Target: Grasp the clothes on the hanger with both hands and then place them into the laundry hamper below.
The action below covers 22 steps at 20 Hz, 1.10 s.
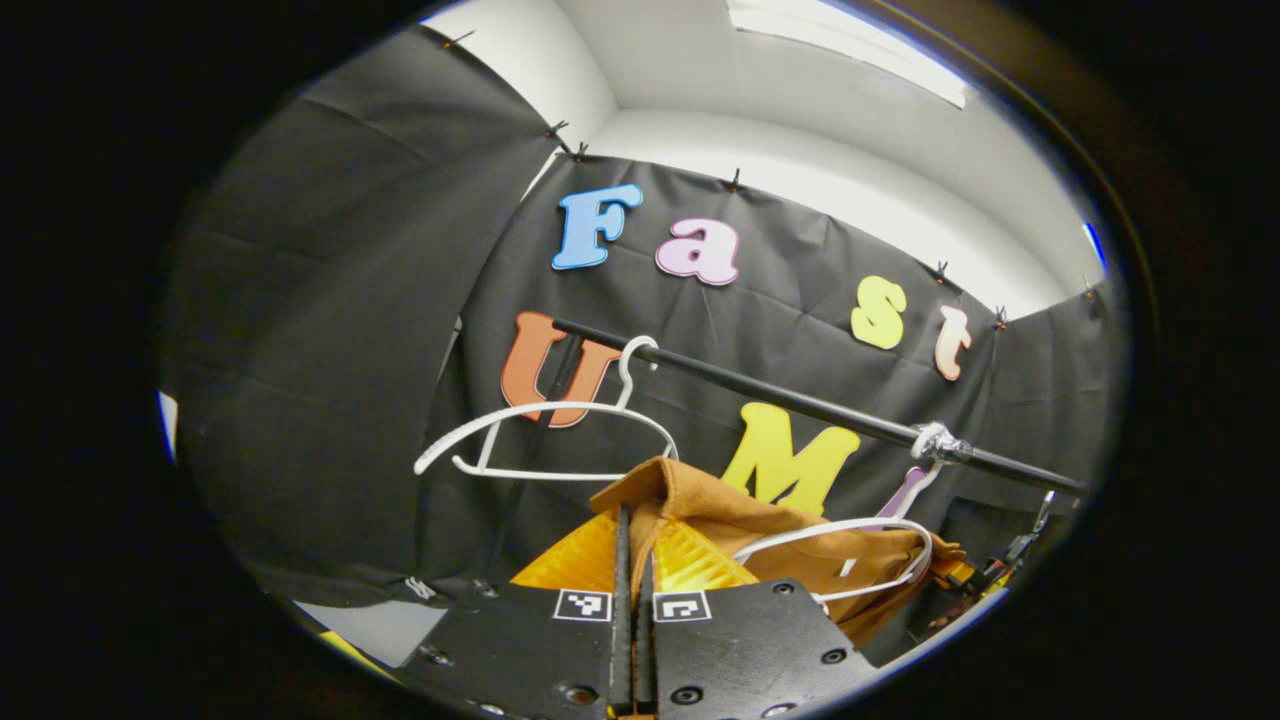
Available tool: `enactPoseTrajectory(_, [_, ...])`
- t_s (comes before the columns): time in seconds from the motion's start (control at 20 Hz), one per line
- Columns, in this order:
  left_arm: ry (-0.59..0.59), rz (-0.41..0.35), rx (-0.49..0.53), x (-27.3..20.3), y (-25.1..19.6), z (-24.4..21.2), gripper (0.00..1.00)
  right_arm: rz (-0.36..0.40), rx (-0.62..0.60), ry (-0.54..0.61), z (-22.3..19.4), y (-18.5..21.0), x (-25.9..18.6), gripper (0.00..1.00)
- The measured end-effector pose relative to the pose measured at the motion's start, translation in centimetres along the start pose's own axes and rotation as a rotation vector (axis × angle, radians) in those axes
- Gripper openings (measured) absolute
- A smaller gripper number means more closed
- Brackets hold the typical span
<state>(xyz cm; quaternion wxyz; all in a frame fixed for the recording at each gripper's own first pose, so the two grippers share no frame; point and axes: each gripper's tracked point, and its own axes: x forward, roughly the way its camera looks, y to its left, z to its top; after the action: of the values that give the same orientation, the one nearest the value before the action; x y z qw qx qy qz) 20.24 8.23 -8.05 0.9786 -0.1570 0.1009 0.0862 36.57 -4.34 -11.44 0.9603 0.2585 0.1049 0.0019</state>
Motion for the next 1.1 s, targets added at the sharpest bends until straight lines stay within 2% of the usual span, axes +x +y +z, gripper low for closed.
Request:
enactPoseTrajectory(0.25, [0.034, 0.002, -0.025, 0.9, 0.7, -0.7, 0.01, 0.020, -0.059, 0.031, -0.6, 0.9, 2.1, 0.04])
enactPoseTrajectory(0.45, [0.072, 0.015, -0.082, 1.4, 1.8, -2.3, 0.01, 0.058, -0.028, 0.085, -2.5, 1.0, 2.9, 0.04])
enactPoseTrajectory(0.55, [0.083, 0.017, -0.074, 1.1, 2.4, -3.1, 0.01, 0.071, -0.030, 0.099, -3.2, 0.8, 3.3, 0.04])
enactPoseTrajectory(0.75, [0.106, -0.001, -0.140, 1.3, 3.1, -4.1, 0.01, 0.072, -0.029, 0.126, -4.3, 0.0, 3.5, 0.04])
enactPoseTrajectory(1.1, [0.164, 0.020, -0.160, 0.3, 4.8, -6.9, 0.01, 0.061, -0.079, 0.164, -6.6, -1.4, 2.5, 0.04])
